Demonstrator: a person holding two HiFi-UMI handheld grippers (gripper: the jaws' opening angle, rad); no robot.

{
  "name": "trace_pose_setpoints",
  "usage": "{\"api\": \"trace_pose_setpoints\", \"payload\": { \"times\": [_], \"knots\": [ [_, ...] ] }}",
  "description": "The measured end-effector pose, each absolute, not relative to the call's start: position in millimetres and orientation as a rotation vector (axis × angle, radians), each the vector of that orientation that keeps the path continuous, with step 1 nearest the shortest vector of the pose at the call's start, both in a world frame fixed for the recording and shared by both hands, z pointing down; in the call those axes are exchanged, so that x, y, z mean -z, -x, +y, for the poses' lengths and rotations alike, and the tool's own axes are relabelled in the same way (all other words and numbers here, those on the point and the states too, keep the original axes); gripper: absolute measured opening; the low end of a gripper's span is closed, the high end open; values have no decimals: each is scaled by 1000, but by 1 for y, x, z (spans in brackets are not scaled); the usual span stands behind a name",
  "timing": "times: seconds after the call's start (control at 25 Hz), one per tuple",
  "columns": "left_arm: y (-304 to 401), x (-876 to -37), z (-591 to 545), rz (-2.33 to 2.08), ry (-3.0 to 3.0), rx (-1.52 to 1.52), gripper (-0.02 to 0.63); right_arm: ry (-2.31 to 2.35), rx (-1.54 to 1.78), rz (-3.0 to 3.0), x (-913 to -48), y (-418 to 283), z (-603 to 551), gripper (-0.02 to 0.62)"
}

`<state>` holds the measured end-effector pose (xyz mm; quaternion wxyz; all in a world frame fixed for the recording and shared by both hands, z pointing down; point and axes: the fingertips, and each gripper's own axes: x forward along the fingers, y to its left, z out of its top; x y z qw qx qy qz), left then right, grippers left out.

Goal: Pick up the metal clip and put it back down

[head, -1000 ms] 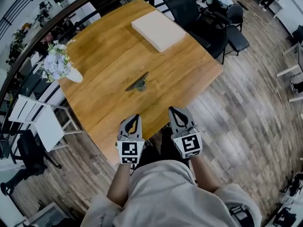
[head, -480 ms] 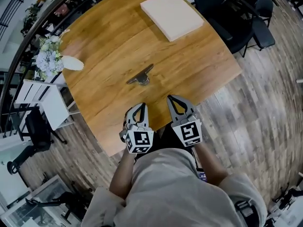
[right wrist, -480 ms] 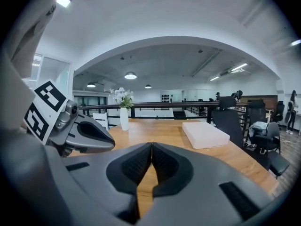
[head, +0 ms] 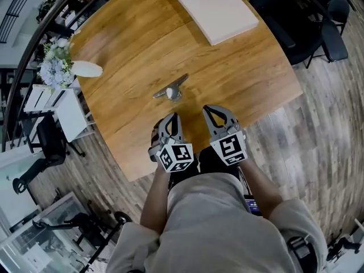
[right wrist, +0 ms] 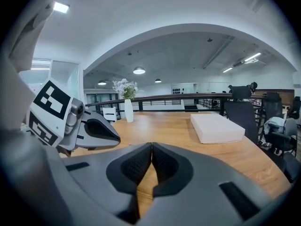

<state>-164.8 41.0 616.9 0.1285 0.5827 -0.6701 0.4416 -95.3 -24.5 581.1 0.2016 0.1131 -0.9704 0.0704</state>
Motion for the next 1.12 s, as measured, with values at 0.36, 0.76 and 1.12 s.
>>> {"api": "trace_pose_setpoints", "payload": {
  "times": [0.36,0.76,1.12],
  "knots": [
    [183,-640,24,-1940,-1592,-1394,25,-230,-230,-2692,-595,101,-39,26],
    [201,-663,15,-1878,-1526,-1512,25,-232,-231,-2682,-601,103,-64,26],
    [207,-682,9,-1819,-1504,-1561,44,-260,-252,-2657,-612,95,-72,26]
  ]
}}
